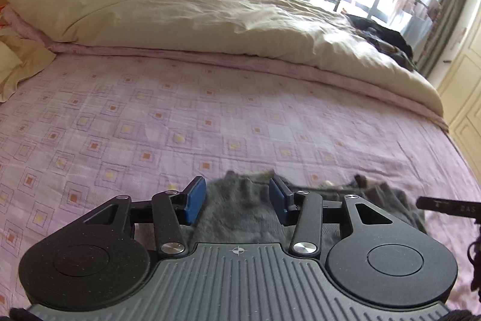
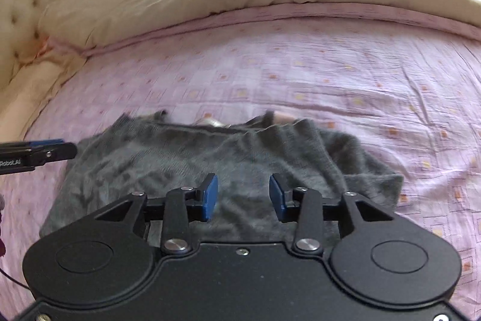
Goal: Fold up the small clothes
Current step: 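Lay the hem over the collar and open both tools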
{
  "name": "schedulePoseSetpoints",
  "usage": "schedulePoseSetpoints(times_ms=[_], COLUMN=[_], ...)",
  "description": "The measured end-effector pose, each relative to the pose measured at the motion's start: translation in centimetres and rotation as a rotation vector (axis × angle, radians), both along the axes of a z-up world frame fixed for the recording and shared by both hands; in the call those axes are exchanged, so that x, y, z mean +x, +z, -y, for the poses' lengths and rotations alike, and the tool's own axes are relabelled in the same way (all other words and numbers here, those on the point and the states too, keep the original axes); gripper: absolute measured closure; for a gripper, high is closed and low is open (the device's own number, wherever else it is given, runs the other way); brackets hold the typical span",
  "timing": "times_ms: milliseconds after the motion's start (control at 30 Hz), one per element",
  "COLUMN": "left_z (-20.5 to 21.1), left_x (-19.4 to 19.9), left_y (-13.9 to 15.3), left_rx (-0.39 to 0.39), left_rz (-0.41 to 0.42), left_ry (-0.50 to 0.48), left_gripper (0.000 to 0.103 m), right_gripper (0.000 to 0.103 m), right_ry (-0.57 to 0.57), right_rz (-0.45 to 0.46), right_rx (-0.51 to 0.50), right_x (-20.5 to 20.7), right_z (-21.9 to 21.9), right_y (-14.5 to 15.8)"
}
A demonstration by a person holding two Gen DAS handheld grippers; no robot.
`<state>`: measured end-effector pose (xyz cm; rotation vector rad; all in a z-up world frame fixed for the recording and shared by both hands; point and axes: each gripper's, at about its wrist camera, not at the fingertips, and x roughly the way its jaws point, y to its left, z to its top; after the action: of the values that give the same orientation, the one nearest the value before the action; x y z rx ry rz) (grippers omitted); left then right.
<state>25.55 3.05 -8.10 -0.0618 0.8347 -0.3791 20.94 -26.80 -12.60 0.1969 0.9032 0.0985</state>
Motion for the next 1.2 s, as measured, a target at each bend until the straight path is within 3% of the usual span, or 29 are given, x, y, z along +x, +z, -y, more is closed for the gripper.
schedulePoseSetpoints(times_ms=[167,300,433,600,767,833,933,1067,1133,1200], left_z=[2.5,4.0,4.4,3.4,3.5,3.7,3.4,3.0,3.4,3.9], left_x=[-3.1,-4.2,-2.6,1.3,3.9,4.3,4.2,2.6,1.6,0.6], left_y=[-2.7,-4.9,-6.6,-7.7,-8.2,-8.1,-7.1,-4.4,-3.2,-2.4], left_rx=[0.06,0.114,0.159,0.143,0.196,0.218,0.203,0.155,0.144,0.119], left_rz=[-0.068,-0.104,-0.13,-0.159,-0.166,-0.161,-0.162,-0.107,-0.09,-0.087], left_ry=[-0.128,-0.198,-0.171,-0.071,-0.089,-0.113,-0.101,-0.052,-0.058,-0.078], left_gripper=[0.058,0.058,0.058,0.057,0.057,0.057,0.057,0.056,0.05,0.036], right_gripper=[0.054,0.054,0.049,0.04,0.032,0.029,0.009,0.003,0.0,0.0], right_ry=[0.147,0.163,0.114,0.063,0.023,-0.007,-0.07,-0.165,-0.206,-0.232], right_rz=[-0.024,-0.053,-0.081,-0.116,-0.123,-0.09,-0.042,-0.028,-0.036,-0.054], right_rx=[-0.105,-0.164,-0.178,-0.186,-0.159,-0.12,-0.034,0.05,0.076,0.091], right_x=[-0.2,1.4,3.9,6.8,7.7,6.9,4.8,1.0,-1.1,-3.0], right_z=[-4.3,-4.9,-3.7,-1.7,-0.2,0.7,2.5,4.9,6.0,6.9], right_y=[-1.7,-3.1,-4.1,-5.0,-4.7,-3.8,-2.5,-1.8,-1.9,-2.3])
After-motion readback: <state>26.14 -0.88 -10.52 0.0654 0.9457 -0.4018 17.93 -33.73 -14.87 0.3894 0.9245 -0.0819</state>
